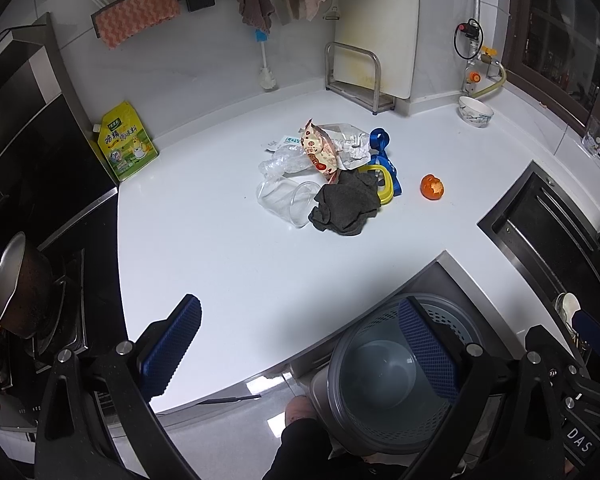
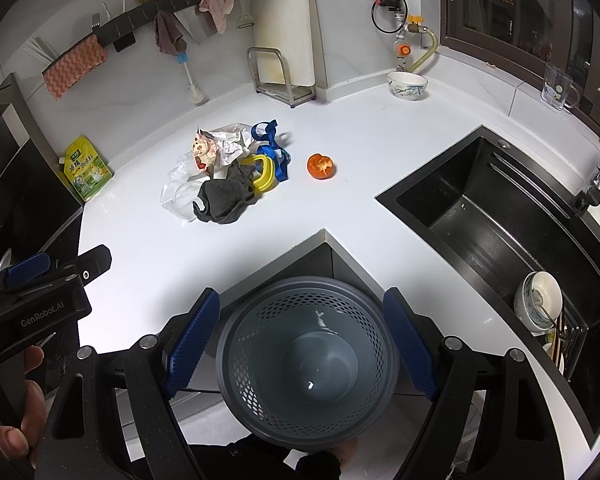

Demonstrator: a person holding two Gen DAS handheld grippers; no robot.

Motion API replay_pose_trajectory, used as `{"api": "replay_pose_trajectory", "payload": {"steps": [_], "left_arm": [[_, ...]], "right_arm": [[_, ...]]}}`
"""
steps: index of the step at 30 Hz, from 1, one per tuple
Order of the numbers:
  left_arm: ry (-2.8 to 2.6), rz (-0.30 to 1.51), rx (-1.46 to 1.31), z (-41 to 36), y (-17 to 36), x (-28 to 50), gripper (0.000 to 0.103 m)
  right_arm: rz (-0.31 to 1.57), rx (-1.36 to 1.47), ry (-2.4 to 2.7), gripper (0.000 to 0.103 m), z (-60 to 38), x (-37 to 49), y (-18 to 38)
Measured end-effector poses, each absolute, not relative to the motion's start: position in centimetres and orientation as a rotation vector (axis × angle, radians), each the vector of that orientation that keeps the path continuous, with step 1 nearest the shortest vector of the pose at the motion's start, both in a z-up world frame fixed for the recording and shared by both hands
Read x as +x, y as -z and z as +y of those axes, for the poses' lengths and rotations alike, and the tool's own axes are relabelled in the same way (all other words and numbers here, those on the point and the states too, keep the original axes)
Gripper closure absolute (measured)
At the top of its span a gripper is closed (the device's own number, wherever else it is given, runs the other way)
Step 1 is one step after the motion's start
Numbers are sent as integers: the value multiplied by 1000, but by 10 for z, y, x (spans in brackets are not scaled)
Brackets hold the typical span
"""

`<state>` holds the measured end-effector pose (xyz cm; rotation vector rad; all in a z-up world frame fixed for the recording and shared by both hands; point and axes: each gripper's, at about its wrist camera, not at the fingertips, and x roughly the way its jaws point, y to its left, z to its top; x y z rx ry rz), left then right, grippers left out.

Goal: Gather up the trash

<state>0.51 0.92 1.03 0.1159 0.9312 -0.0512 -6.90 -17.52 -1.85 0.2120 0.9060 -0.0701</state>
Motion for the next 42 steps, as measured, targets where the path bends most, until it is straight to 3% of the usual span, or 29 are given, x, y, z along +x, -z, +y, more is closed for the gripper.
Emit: {"api": "replay_pose_trajectory", "payload": {"steps": [33,42], "left_arm": [[40,923,112,12,-10,1,6],[13,931,87,37,11,29,6]], "right_arm": [[899,204,63,23,-168,-74,22],[901,196,47,23,-174,-52,39]]}}
